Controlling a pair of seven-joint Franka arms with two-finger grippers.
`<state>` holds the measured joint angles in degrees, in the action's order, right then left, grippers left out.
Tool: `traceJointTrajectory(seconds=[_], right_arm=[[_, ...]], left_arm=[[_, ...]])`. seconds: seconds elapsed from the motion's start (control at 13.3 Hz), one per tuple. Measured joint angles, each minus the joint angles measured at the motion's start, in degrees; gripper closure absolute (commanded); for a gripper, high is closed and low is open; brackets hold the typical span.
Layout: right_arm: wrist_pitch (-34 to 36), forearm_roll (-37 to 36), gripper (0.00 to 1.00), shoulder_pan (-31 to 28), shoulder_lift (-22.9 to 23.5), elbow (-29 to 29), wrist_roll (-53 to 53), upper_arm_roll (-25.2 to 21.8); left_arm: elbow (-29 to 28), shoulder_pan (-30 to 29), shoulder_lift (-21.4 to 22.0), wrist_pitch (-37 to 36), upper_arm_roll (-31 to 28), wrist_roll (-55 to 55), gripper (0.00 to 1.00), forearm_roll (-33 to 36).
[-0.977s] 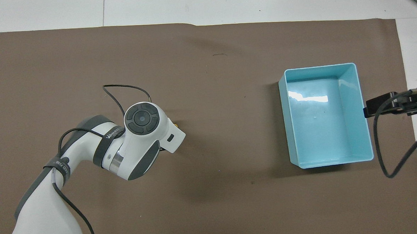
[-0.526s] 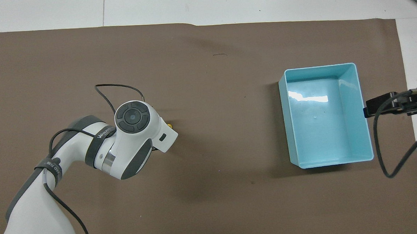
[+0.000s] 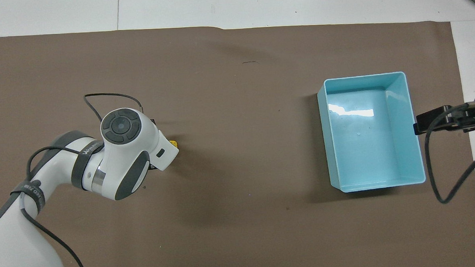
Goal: Wind up and store yellow beetle car
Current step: 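Release the car and raise the left gripper back to rest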
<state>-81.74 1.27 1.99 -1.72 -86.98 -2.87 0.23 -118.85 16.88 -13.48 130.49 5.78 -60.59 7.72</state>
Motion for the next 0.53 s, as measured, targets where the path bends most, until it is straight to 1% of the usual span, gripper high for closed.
traceJointTrajectory(seconds=[0.15, 0.3, 0.45, 0.53], right_arm=[[0.0, 0.0, 0.00, 0.0, 0.0, -0.1, 0.0, 0.0], [0.0, 0.0, 0.00, 0.0, 0.0, -0.1, 0.0, 0.0], [0.0, 0.0, 0.00, 0.0, 0.0, -0.1, 0.0, 0.0], [0.0, 0.0, 0.00, 0.0, 0.0, -0.1, 0.0, 0.0]], left_arm=[[-0.1, -0.5, -0.4, -1.1, -0.3, -0.3, 0.00, 0.1], [0.7, -0.6, 0.1, -2.2, -0.2, -0.3, 0.00, 0.1], [3.4, -0.6, 1.9, -6.7, 0.0, 0.8, 0.00, 0.1], [5.2, -0.6, 2.8, -9.4, 0.0, 3.1, 0.00, 0.1]])
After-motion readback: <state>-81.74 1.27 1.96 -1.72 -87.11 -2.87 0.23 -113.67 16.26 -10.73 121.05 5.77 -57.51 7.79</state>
